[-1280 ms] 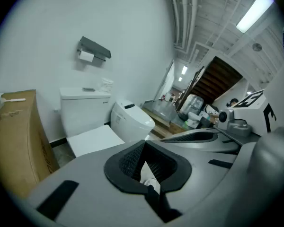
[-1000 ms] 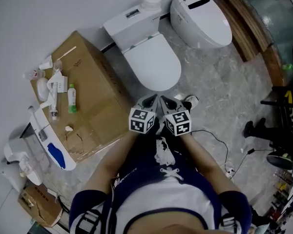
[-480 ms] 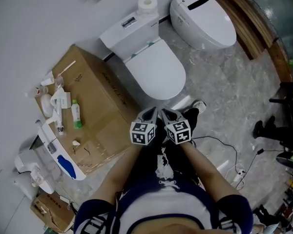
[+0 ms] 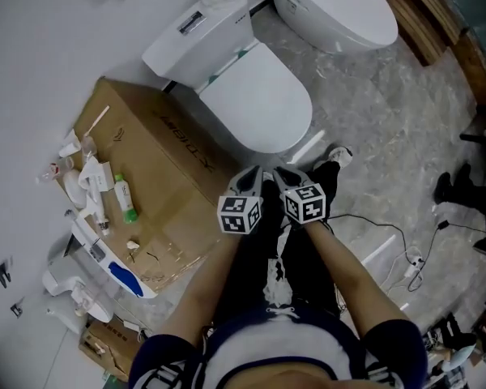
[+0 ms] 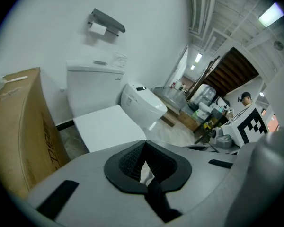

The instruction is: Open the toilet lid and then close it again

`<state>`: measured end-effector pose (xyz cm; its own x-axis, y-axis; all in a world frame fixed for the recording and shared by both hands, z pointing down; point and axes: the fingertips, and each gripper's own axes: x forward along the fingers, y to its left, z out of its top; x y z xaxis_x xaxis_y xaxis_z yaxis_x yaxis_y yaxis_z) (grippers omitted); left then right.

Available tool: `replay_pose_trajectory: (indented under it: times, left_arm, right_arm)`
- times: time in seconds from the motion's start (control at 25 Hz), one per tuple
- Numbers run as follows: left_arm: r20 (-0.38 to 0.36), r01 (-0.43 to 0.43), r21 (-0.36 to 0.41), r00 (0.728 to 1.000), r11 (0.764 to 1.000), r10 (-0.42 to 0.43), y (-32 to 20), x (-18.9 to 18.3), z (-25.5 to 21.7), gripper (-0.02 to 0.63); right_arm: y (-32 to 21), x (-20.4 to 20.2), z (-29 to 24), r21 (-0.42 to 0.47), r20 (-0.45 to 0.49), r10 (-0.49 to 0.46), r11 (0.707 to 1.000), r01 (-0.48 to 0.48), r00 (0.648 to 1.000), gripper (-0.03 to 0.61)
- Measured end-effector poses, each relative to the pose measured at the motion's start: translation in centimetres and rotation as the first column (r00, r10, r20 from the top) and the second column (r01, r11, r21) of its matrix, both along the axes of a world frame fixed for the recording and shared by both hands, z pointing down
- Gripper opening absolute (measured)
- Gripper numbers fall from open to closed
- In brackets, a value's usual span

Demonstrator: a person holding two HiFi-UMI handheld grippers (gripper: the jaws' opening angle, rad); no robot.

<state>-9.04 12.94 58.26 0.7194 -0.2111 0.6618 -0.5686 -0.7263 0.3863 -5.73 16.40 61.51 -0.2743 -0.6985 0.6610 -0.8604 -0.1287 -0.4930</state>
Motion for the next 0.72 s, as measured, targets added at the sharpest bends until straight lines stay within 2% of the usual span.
replay_pose_trajectory:
  times: [0.2,0.36,0.52,0.72]
  left_arm:
    - [0.03,-0.035,0.037,0.999,0.999,0.034,-0.9,0.9,1.5,0.005]
    - [0.042,-0.055,0.035,0.998,0.998,0.053,-0.7,1.5,3.0,0.005]
    - [0.053,-0.065,0.003,0.997,0.998,0.064,-0.5,2.0,5.0,0.006]
    - [0.106,-0.108,-0.001,0.989,0.994,0.107,-0.5,2.4,7.6,0.005]
  right_arm:
    - [0.1,1.9,3.6,-0.06,0.097,0.126,0.991,-0.12,0.987,0.011]
    - [0.5,3.1,6.8,-0.134,0.192,0.259,0.962,-0.236,0.947,0.011]
    - [0.8,3.7,10.1,-0.182,0.242,0.326,0.94,-0.287,0.914,0.011]
    - [1.0,4.3,14.9,-0.254,0.278,0.386,0.913,-0.32,0.88,0.011]
